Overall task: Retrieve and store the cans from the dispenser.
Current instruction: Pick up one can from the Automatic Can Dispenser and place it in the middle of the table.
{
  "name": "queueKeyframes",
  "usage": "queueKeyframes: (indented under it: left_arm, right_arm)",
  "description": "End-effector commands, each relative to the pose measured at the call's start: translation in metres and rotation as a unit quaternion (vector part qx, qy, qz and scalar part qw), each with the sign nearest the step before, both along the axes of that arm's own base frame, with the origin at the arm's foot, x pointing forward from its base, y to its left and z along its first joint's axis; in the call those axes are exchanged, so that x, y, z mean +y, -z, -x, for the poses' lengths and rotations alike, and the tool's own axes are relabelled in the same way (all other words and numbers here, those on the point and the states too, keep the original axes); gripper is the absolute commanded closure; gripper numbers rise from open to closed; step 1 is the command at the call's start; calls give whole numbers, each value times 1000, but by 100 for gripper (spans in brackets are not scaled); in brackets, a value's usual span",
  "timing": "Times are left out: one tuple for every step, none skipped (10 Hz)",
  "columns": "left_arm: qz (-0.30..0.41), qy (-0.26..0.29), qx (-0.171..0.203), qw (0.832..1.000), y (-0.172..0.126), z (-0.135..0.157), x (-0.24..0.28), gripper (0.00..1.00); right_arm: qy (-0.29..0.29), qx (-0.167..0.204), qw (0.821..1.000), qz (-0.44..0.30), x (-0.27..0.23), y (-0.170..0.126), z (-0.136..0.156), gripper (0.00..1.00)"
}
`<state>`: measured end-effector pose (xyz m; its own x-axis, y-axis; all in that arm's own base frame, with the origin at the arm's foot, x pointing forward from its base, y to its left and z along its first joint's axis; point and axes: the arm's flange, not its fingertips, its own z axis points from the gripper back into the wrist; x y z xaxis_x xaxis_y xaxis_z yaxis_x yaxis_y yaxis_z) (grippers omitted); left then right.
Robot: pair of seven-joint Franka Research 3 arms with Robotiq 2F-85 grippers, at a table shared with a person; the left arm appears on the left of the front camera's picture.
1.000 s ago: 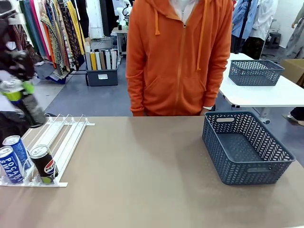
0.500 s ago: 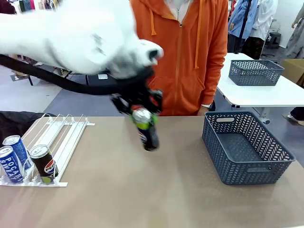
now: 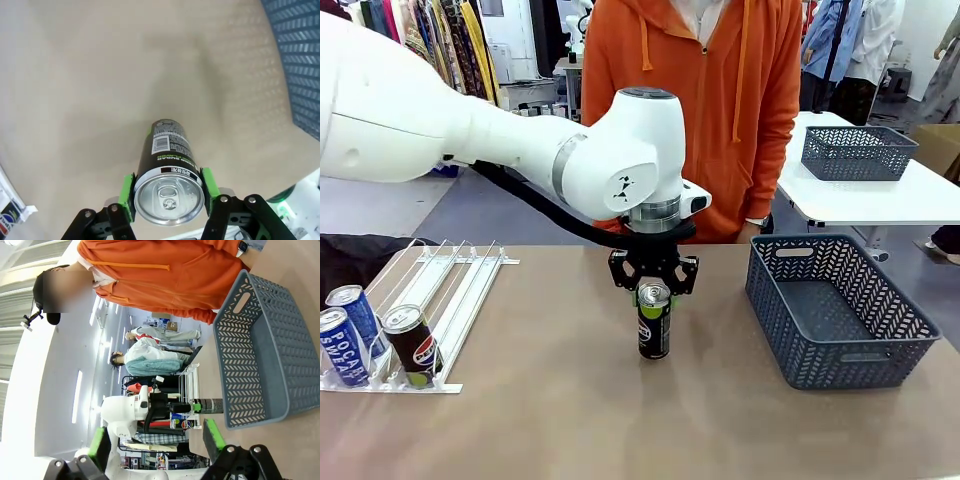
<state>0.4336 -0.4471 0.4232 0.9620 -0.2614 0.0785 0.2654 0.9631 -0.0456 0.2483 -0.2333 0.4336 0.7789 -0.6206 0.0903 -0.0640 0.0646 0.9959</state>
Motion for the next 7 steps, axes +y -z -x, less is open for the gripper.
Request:
queueKeyframes:
  left_arm:
    - [-7,-19,-10,1000,-24,-3,-2,100]
    - [-7,-13,0,1000,-19,-6,-2,100]
    - [-5,-7,18,1000,-12,-9,-2,100]
    - [-14,-9,16,1000,-9,-9,0,100]
    - [-13,-8,14,1000,-5,-13,-1,100]
    - [-14,-7,13,1000,-2,-13,-1,100]
    - [-13,-8,16,1000,0,-12,0,83]
  right_arm:
    - [3,-7,1000,-6,-2,-4,-1,0]
    - [3,-7,1000,-6,-2,-4,-1,0]
    - [3,-7,1000,-6,-2,-4,-1,0]
    - [3,-7,1000,-6,-2,-4,-1,0]
    - [3,-7,1000,-6,-2,-4,-1,0]
    - [3,-7,1000,-6,-2,-4,-1,0]
    - [3,-7,1000,-6,-2,-4,-1,0]
